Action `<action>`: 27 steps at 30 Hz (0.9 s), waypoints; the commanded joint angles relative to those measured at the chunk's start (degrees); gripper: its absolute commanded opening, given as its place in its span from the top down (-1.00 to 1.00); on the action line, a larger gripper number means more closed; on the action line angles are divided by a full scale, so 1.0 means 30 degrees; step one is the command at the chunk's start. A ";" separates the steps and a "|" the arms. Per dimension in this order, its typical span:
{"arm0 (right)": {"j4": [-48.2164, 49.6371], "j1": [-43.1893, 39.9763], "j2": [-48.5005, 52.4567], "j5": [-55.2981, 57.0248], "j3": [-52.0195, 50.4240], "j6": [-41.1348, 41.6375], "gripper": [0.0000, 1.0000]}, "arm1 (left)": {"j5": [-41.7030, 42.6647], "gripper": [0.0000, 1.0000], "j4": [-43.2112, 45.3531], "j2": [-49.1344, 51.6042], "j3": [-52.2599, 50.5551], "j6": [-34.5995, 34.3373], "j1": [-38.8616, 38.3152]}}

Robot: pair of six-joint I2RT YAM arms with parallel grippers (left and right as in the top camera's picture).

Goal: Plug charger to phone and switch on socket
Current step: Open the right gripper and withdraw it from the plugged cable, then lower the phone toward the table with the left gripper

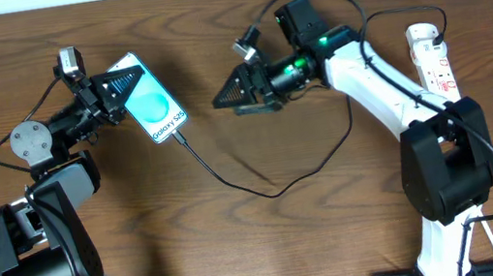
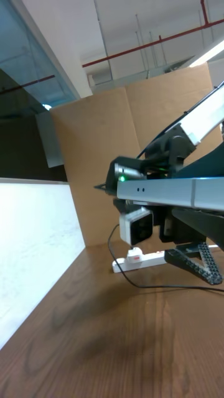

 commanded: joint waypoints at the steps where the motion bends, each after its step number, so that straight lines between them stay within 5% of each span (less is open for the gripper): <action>1: -0.1413 -0.0430 0.0080 0.2900 0.0095 -0.1603 -0.98 | 0.0364 0.85 -0.0211 -0.0131 0.0219 0.0590 0.0095; 13: -0.4736 -0.0685 -0.2113 1.0506 0.0233 -0.1282 -0.98 | 0.0707 0.85 -0.5865 -0.0131 0.0204 0.5020 -0.0182; 27: -0.6113 -0.0743 -0.5013 1.1570 0.0233 -0.1443 -0.99 | -0.0197 0.86 -1.5140 -0.0131 0.0204 1.3056 -0.1668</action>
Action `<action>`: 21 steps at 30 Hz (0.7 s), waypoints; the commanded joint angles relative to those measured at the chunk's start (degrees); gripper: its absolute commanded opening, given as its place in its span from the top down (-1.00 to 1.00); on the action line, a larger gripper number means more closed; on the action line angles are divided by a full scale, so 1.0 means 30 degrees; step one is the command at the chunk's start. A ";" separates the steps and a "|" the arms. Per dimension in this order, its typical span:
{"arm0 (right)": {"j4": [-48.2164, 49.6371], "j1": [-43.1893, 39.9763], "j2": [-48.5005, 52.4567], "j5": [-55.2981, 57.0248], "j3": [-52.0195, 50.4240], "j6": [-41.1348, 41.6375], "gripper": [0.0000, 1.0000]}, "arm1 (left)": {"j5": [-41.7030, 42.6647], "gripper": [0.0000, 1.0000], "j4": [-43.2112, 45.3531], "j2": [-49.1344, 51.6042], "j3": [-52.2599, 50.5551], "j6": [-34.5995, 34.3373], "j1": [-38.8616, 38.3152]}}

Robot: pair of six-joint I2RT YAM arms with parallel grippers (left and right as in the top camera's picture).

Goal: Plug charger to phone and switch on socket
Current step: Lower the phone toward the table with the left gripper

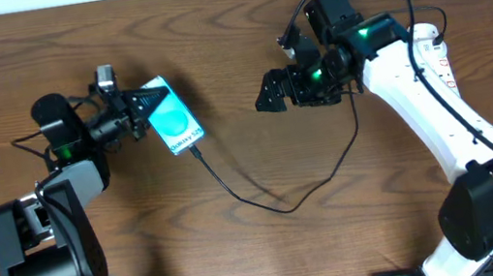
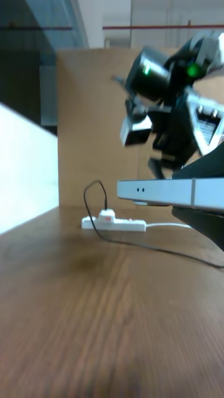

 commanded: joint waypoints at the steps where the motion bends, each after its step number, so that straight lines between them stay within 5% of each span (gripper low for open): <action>1: -0.0262 -0.0168 -0.0750 0.0379 0.0233 -0.0240 -0.99 | -0.0357 0.86 -0.0925 -0.0124 0.0204 0.3206 -0.0415; 11: -0.0918 -0.0153 -0.1501 0.0459 0.0233 -0.0393 -0.99 | -0.3009 0.86 -0.7293 -0.0124 0.0211 0.8364 -0.1399; 21: -0.1479 -0.0131 -0.1953 0.1311 0.0233 -0.0393 -0.98 | -0.5945 0.86 -0.9362 -0.0124 0.0211 0.9479 -0.2987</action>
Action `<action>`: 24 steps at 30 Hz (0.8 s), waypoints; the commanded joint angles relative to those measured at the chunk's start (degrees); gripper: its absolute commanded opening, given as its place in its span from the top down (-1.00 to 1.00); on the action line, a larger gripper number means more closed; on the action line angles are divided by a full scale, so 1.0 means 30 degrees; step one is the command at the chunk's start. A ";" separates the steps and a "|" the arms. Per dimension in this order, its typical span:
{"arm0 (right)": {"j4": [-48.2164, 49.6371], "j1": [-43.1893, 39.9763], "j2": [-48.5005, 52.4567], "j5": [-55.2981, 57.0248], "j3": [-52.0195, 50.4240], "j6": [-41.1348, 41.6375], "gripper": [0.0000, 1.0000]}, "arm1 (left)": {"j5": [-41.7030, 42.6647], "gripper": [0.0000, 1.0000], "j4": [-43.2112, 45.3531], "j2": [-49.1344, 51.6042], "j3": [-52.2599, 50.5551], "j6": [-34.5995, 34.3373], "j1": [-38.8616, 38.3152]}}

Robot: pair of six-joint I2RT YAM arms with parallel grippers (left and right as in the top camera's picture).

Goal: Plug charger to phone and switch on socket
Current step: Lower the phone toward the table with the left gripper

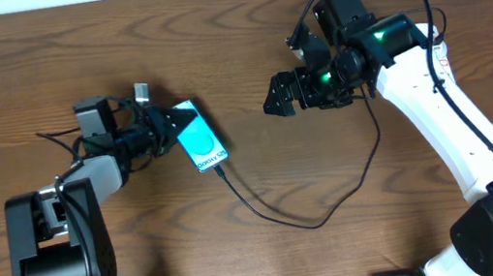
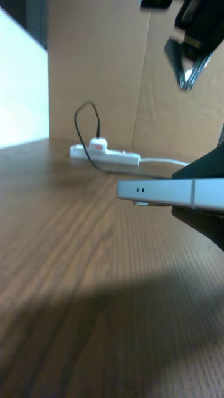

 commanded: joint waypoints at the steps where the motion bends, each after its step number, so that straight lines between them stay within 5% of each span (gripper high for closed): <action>1: -0.0182 -0.0131 -0.0503 0.0423 0.0233 -0.0291 -0.99 | -0.1588 0.85 -0.0590 -0.0124 0.0226 0.0976 -0.0590; 11: -0.0321 -0.0131 -0.0503 0.0415 0.0233 -0.0481 -0.99 | -0.5180 0.86 -0.5916 -0.0124 0.1661 0.3067 -0.1348; 24: -0.0313 -0.0080 -0.0503 0.0481 0.0233 -0.0554 -0.99 | -0.7155 0.86 -0.7985 -0.0124 0.2929 0.3140 -0.1348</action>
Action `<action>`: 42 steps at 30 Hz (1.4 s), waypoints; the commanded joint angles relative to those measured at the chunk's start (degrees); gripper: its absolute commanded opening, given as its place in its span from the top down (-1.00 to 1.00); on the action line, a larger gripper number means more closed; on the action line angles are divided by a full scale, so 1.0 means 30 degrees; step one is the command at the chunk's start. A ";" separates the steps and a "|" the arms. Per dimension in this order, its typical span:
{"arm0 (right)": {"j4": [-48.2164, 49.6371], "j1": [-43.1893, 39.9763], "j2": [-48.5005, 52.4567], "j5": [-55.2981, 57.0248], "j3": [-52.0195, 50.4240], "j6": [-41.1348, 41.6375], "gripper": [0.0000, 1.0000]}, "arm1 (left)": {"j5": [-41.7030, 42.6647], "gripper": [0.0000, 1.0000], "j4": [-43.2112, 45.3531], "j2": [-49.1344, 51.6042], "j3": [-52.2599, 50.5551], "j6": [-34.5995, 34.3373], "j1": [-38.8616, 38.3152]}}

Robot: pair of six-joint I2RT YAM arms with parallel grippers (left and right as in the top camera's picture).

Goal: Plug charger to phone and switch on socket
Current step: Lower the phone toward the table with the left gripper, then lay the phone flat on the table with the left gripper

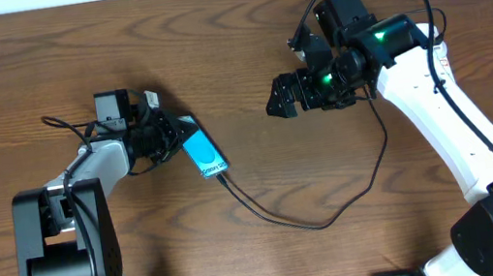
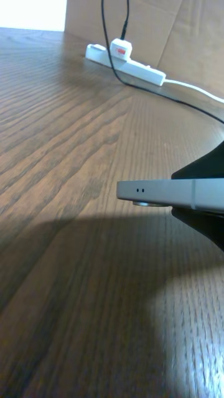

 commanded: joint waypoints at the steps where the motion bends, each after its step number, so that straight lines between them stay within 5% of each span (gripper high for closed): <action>1: -0.0015 -0.0073 -0.0481 0.0029 0.0233 -0.0335 -0.98 | -0.0729 0.86 -0.0044 -0.0124 0.0641 0.0277 -0.0058; 42: 0.0051 0.0299 -0.0481 0.0015 0.0233 -0.0386 -0.98 | -0.3599 0.86 -0.2178 -0.0117 0.0641 -0.0838 -0.0058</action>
